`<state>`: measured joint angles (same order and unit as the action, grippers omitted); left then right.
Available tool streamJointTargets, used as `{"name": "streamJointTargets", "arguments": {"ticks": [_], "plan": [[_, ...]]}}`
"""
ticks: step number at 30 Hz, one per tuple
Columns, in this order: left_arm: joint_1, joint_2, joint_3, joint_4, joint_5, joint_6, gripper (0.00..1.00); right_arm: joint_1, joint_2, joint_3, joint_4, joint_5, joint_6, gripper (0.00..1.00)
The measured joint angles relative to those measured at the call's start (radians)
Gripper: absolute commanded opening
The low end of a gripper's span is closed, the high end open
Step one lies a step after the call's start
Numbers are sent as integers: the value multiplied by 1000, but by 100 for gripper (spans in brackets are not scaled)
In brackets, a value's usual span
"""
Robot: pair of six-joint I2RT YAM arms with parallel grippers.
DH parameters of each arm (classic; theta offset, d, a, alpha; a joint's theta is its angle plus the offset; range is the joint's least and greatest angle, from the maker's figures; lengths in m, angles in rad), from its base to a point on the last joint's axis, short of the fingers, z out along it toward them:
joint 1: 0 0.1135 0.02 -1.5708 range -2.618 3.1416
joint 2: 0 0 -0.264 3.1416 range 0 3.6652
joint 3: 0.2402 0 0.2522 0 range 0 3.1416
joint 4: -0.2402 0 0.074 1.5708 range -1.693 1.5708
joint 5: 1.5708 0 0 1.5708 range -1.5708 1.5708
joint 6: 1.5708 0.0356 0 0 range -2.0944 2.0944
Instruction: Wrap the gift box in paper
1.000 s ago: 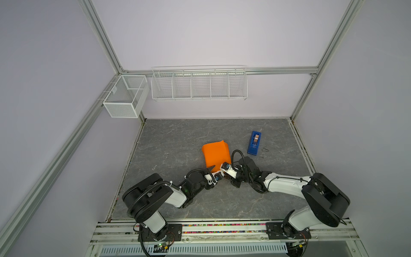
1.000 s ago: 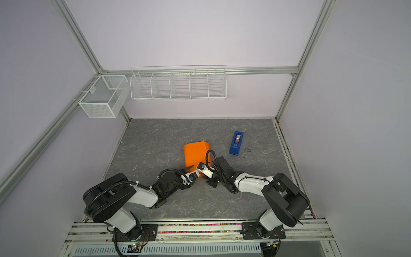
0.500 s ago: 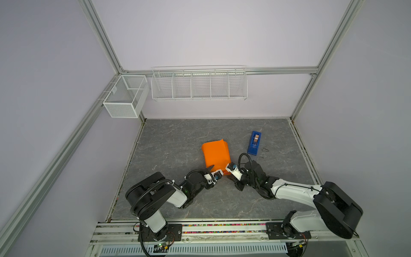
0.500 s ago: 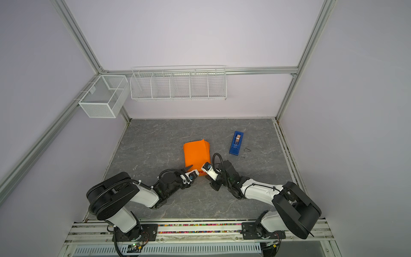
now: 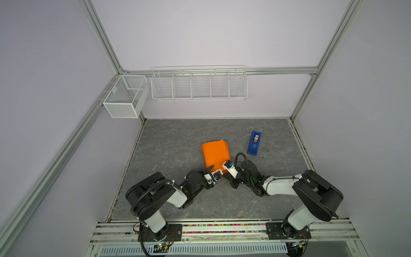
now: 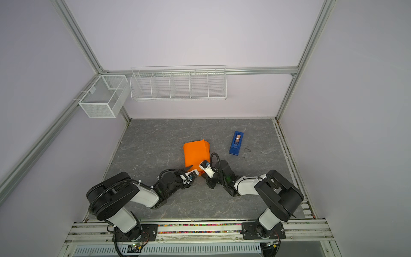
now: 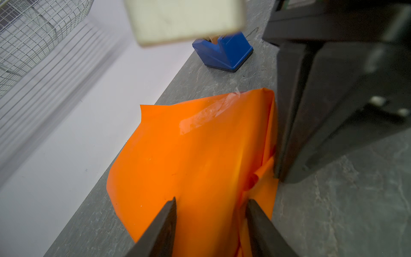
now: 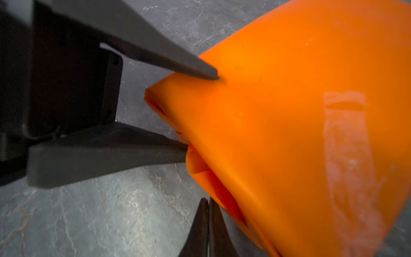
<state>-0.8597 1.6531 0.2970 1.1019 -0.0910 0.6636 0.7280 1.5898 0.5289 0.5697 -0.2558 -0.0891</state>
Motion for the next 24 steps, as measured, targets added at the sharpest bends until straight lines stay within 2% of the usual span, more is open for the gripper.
{"name": "streamJointTargets", "arguments": {"ticks": [18, 24], "plan": [[0, 0, 0, -1, -6, -2, 47, -22, 0, 32, 21, -60, 15, 7], [0, 0, 0, -2, -6, -5, 47, -45, -87, 50, -93, -83, 23, 9]]}}
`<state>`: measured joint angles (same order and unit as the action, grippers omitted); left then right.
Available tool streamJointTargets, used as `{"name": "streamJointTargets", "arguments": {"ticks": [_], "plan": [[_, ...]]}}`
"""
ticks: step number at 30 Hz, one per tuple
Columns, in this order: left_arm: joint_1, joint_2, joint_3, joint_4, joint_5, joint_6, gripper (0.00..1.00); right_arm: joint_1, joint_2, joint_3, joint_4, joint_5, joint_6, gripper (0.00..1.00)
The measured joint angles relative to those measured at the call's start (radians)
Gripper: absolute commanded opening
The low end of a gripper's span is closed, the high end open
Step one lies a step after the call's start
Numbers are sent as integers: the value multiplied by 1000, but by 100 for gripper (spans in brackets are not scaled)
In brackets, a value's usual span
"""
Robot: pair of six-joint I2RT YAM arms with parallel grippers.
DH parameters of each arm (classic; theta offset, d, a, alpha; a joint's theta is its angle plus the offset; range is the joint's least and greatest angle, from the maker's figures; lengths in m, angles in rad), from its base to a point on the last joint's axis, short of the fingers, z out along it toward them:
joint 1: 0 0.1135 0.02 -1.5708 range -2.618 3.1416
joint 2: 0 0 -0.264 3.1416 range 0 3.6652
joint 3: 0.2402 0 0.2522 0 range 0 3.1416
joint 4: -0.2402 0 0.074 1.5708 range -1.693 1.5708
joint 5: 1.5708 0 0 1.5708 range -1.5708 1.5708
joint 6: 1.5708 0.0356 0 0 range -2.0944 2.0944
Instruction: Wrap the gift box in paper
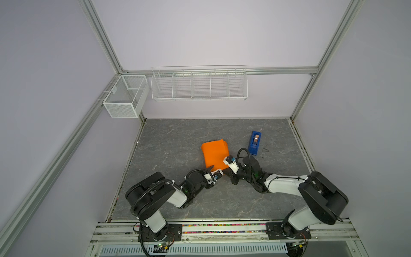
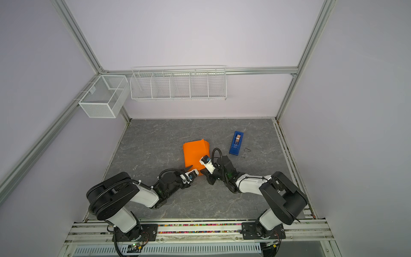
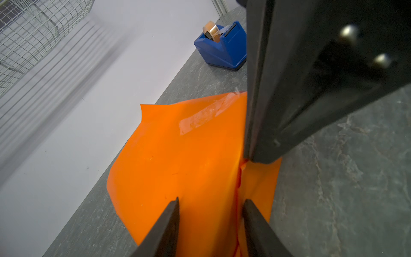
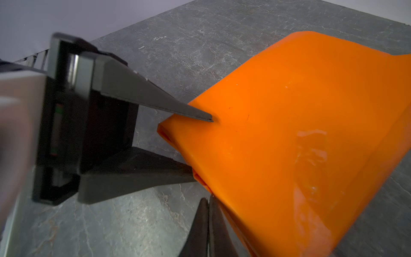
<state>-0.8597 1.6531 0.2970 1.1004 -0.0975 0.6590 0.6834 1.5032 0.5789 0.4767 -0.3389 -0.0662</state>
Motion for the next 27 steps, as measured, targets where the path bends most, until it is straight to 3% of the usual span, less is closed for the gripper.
{"name": "streamJointTargets", "arguments": {"ticks": [6, 9, 12, 20, 27], "plan": [[0, 0, 0, 0, -4, -4, 47, -85, -172, 89, -194, 8, 25, 18], [0, 0, 0, 0, -4, -10, 47, -177, -204, 143, -278, -3, 72, 25], [0, 0, 0, 0, -5, -11, 47, -303, -196, 224, -388, -16, 152, 25], [0, 0, 0, 0, -8, -18, 47, -588, 0, 505, -615, -174, 362, 25], [0, 0, 0, 0, -10, -19, 47, -736, 216, 604, -710, -357, 502, 42]]}}
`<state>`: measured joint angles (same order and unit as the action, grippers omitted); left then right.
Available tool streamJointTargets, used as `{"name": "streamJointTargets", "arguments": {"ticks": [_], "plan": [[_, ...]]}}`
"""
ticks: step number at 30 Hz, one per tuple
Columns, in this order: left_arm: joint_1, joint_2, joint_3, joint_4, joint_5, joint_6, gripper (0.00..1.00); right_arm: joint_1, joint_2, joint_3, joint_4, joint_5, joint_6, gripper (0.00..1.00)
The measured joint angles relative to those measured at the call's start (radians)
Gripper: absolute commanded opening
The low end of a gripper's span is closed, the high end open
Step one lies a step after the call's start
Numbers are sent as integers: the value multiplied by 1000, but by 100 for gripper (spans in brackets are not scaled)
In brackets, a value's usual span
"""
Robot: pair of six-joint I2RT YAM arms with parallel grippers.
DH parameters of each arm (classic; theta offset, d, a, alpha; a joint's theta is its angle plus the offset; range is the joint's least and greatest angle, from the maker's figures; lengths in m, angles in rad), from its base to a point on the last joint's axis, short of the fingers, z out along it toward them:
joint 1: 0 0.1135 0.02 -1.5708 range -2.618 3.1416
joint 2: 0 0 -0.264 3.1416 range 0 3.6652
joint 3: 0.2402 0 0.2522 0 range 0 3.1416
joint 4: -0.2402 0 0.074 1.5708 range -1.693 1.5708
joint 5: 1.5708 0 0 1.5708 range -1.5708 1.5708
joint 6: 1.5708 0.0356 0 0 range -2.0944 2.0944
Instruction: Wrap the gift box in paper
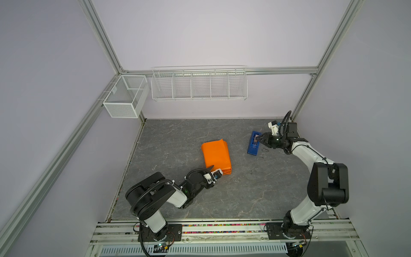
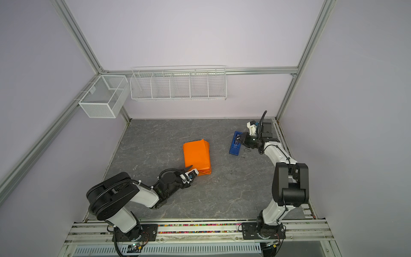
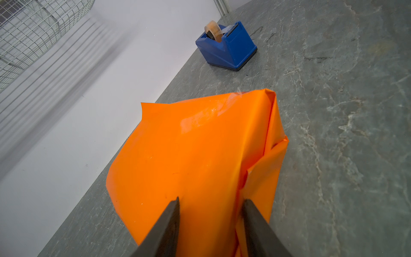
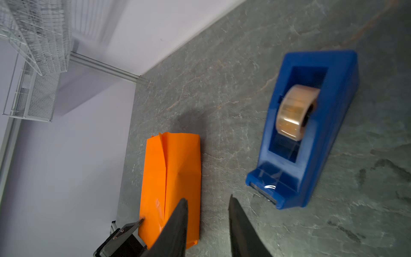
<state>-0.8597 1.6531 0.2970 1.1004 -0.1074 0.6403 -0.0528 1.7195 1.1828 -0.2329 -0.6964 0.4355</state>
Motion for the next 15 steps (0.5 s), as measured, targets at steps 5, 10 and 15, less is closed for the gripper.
{"name": "streamJointTargets", "arguments": {"ticks": [5, 10, 15], "plan": [[0, 0, 0, 0, 0, 0, 47, -66, 118, 28, -15, -74, 71, 38], [0, 0, 0, 0, -1, 0, 47, -79, 208, 62, 5, -142, 119, 32], [0, 0, 0, 0, -1, 0, 47, -75, 282, 76, 69, -208, 164, 32]]}}
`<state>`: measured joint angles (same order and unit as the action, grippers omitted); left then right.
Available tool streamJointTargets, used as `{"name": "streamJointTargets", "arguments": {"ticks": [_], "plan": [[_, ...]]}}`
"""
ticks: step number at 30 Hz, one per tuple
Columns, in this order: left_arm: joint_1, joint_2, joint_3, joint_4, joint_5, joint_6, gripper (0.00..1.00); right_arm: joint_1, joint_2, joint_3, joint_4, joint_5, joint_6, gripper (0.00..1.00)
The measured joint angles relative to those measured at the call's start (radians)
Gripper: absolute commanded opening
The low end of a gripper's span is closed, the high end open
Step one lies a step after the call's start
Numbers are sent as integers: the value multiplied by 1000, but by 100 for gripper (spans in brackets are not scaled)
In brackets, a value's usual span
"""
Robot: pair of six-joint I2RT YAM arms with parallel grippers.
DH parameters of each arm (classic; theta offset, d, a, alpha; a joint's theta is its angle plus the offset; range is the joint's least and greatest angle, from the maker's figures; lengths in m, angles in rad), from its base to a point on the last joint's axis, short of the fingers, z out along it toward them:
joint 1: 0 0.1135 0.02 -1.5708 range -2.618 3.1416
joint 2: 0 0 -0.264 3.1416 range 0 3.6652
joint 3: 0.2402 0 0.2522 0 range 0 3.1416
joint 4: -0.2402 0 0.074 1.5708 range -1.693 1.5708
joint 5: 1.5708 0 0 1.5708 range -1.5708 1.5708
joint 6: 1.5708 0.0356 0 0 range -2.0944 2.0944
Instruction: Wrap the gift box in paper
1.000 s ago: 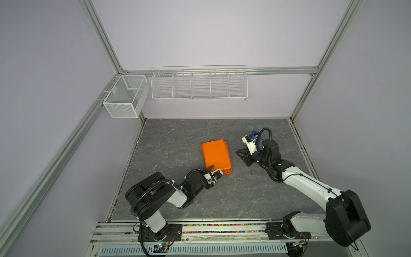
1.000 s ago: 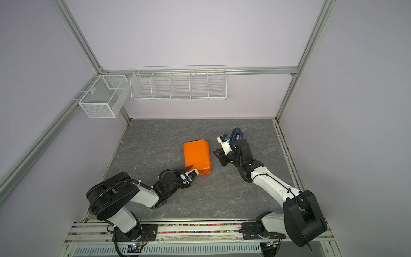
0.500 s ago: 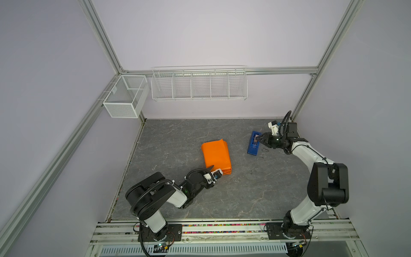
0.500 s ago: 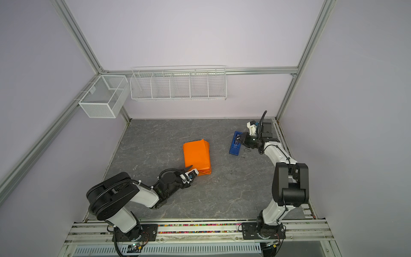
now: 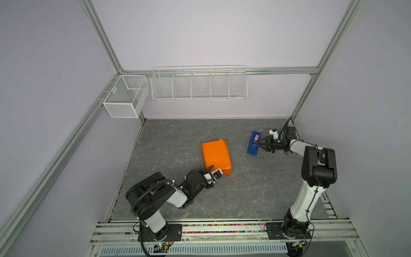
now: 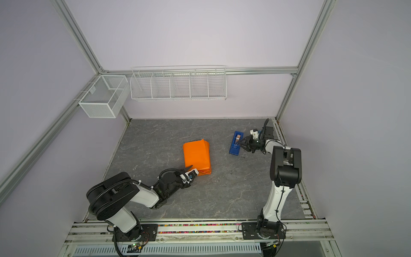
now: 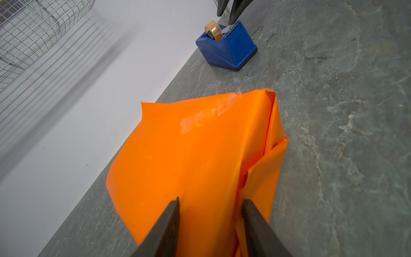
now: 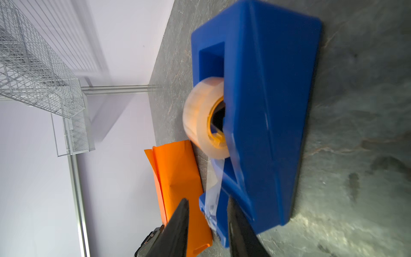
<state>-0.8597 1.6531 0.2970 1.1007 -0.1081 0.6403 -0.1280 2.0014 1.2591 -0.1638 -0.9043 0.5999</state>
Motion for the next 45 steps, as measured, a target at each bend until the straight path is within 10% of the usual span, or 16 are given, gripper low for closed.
{"name": "streamJointTargets", "arguments": {"ticks": [14, 45], "plan": [[0, 0, 0, 0, 0, 0, 47, 34, 77, -1, 137, -84, 111, 7], [0, 0, 0, 0, -1, -3, 46, 114, -247, -306, 69, -2, 72, 7]]}}
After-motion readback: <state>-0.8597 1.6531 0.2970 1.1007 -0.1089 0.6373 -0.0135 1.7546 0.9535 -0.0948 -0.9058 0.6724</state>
